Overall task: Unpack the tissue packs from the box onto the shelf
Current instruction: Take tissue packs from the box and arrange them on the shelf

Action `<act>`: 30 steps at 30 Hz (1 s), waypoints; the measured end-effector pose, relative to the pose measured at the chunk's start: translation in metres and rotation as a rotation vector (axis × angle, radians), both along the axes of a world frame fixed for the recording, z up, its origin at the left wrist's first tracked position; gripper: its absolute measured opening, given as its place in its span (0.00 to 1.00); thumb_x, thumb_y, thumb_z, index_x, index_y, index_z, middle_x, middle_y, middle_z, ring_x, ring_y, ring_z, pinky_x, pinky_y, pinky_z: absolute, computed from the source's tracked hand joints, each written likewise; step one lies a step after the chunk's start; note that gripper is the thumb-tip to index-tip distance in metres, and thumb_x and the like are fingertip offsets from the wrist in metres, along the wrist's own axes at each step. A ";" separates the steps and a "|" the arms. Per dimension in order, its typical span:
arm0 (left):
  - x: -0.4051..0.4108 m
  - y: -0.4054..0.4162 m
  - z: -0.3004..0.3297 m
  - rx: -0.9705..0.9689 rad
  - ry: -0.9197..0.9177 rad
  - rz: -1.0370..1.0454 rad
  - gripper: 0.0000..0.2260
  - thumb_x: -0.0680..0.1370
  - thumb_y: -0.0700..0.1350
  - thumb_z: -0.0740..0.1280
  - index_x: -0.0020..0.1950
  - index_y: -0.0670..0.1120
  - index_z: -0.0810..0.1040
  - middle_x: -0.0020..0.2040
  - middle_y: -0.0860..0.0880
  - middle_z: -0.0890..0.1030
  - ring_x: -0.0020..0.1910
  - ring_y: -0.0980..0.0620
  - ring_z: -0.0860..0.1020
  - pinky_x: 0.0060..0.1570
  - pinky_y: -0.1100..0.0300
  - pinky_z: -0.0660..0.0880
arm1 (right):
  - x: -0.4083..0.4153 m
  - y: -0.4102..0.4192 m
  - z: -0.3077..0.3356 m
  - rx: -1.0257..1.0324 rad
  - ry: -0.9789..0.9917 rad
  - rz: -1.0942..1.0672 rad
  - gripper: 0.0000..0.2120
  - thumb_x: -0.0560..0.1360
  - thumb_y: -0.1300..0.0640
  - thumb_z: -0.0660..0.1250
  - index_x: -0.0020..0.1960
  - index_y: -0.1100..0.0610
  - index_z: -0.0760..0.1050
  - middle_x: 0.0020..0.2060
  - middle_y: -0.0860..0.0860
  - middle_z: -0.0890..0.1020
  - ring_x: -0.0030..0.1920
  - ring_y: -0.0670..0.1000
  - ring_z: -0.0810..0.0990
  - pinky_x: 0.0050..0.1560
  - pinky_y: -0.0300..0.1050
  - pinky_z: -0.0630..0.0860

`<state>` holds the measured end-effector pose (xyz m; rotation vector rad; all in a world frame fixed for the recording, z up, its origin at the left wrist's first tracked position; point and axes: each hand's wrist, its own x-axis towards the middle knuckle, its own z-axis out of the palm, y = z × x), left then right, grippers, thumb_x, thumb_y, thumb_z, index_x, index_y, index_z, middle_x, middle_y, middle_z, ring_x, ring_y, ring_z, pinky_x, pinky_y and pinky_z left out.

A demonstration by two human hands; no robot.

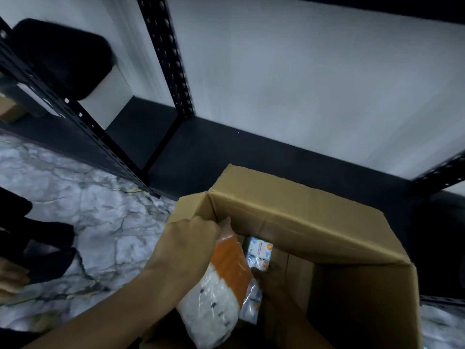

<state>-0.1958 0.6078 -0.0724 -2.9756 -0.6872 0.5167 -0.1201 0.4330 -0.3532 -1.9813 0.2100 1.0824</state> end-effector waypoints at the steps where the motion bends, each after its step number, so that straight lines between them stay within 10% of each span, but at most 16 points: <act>1: 0.000 0.001 -0.002 -0.009 0.000 0.002 0.08 0.82 0.46 0.60 0.56 0.55 0.77 0.47 0.53 0.80 0.47 0.54 0.81 0.38 0.62 0.68 | 0.002 -0.003 0.000 -0.001 -0.004 0.007 0.14 0.70 0.67 0.76 0.54 0.64 0.80 0.40 0.55 0.85 0.30 0.42 0.82 0.28 0.32 0.75; 8: 0.001 0.000 -0.003 -0.066 -0.043 0.027 0.07 0.81 0.47 0.60 0.50 0.53 0.78 0.43 0.53 0.79 0.45 0.54 0.81 0.39 0.62 0.68 | 0.029 -0.042 0.042 -0.064 -0.059 0.224 0.11 0.68 0.63 0.79 0.49 0.56 0.82 0.34 0.46 0.83 0.28 0.40 0.80 0.28 0.33 0.74; 15: -0.003 -0.012 0.025 -0.062 -0.098 0.001 0.07 0.78 0.43 0.62 0.45 0.51 0.79 0.42 0.52 0.80 0.37 0.54 0.75 0.36 0.60 0.69 | 0.043 -0.076 0.123 -0.080 -0.260 0.434 0.13 0.64 0.53 0.80 0.44 0.39 0.83 0.41 0.43 0.87 0.44 0.42 0.84 0.48 0.41 0.80; 20: -0.010 -0.021 0.072 -0.005 -0.144 -0.033 0.10 0.79 0.41 0.61 0.52 0.52 0.80 0.49 0.51 0.79 0.47 0.50 0.79 0.39 0.59 0.68 | 0.038 -0.090 0.200 -0.071 -0.363 0.437 0.13 0.65 0.50 0.78 0.49 0.41 0.84 0.40 0.37 0.86 0.43 0.38 0.84 0.52 0.44 0.81; 30: -0.047 -0.024 0.199 -0.048 -0.424 0.029 0.10 0.75 0.41 0.65 0.35 0.53 0.75 0.35 0.52 0.75 0.36 0.50 0.76 0.34 0.59 0.68 | 0.013 -0.104 0.356 -0.043 -0.655 0.401 0.12 0.70 0.48 0.76 0.52 0.40 0.79 0.40 0.41 0.86 0.38 0.39 0.84 0.42 0.42 0.80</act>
